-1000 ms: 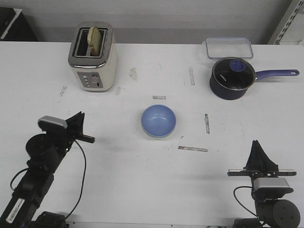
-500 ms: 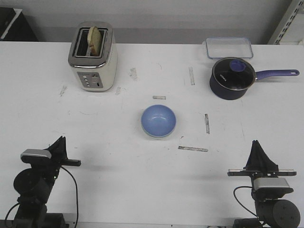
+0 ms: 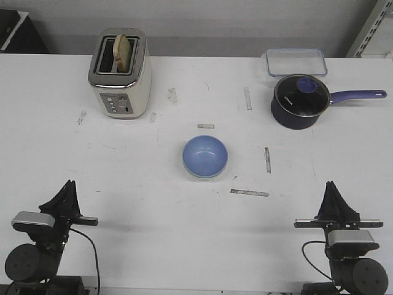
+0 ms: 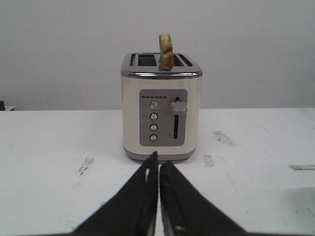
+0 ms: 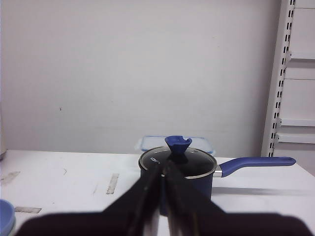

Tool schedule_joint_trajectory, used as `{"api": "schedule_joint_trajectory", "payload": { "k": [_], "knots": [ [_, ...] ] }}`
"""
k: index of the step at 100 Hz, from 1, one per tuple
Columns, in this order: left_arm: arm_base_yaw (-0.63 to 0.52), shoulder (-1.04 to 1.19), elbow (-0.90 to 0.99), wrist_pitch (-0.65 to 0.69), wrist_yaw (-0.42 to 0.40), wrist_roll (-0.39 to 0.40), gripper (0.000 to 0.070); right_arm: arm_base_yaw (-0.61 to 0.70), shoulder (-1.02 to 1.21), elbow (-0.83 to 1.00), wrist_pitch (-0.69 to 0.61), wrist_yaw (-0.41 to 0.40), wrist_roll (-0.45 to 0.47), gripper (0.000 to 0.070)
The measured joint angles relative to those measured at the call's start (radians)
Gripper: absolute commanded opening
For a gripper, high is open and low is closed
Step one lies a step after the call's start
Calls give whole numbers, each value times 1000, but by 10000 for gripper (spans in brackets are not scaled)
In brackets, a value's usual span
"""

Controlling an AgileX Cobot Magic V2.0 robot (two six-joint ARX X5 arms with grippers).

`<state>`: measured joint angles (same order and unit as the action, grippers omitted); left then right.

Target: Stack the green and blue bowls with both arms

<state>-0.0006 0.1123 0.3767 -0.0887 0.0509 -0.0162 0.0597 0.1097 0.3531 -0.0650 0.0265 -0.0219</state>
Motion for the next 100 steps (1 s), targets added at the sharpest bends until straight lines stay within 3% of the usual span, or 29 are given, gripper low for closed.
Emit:
{"api": "schedule_joint_trajectory", "payload": {
  "k": [75,100],
  "knots": [
    [-45,-107,-291,92,-49,0,1,0,0,0,0,0,0,5],
    [-39,-108,-343,259,-49,0,2,0,0,0,0,0,0,5]
  ]
}}
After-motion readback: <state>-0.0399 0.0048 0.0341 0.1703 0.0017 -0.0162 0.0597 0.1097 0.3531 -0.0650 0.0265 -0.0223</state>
